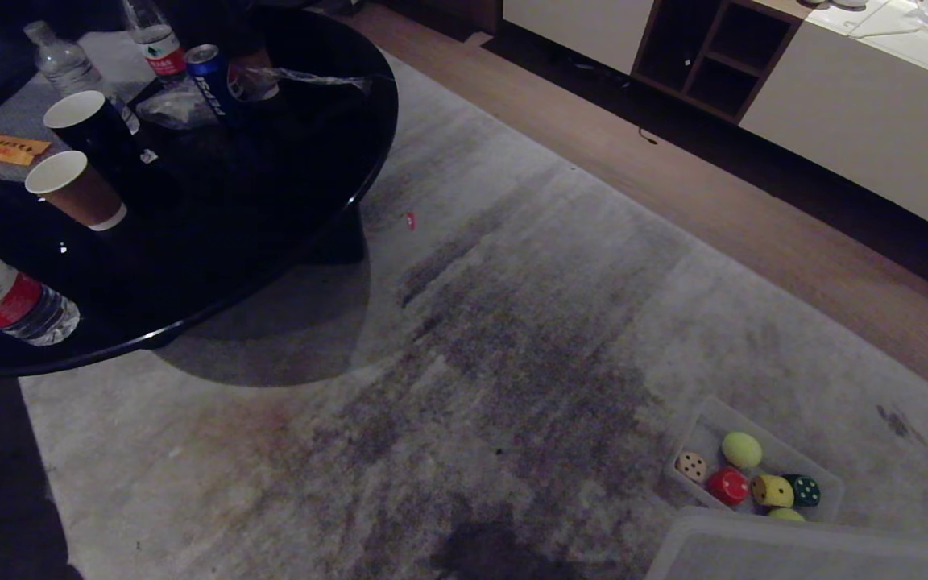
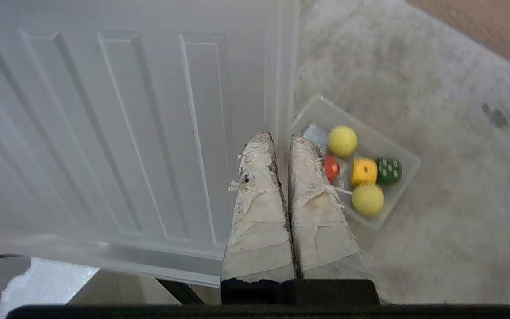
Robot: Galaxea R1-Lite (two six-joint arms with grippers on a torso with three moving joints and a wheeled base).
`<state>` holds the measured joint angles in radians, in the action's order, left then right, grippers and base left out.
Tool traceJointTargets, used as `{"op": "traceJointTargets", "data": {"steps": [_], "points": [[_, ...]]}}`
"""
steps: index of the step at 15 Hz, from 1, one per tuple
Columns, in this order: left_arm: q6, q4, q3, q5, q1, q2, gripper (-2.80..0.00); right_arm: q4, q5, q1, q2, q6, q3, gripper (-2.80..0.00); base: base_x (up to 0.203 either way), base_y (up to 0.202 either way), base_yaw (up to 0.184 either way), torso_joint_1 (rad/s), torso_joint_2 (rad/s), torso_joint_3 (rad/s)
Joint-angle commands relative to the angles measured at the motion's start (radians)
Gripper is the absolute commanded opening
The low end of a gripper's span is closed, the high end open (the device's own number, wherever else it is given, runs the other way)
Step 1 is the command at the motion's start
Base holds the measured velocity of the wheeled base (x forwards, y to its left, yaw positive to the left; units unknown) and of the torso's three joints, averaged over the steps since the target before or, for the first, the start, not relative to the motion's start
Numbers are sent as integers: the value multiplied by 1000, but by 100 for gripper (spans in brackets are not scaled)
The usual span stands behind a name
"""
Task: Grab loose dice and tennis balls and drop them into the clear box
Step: Close the lid
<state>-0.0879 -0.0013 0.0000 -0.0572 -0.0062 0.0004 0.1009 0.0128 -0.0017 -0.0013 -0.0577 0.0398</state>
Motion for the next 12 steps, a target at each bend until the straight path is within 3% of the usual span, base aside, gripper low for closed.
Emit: {"op": "traceJointTargets", "data": {"steps": [1, 6, 12], "points": [[0, 0, 2, -1, 0, 1, -280, 0, 0, 0, 1, -1, 0, -280, -187, 0, -2, -2, -2, -2], [2, 0, 2, -1, 0, 1, -280, 0, 0, 0, 1, -1, 0, -280, -171, 0, 1, 3, 2, 4], [2, 0, 2, -1, 0, 1, -280, 0, 1, 0, 1, -1, 0, -280, 0, 0, 0, 0, 0, 0]]}}
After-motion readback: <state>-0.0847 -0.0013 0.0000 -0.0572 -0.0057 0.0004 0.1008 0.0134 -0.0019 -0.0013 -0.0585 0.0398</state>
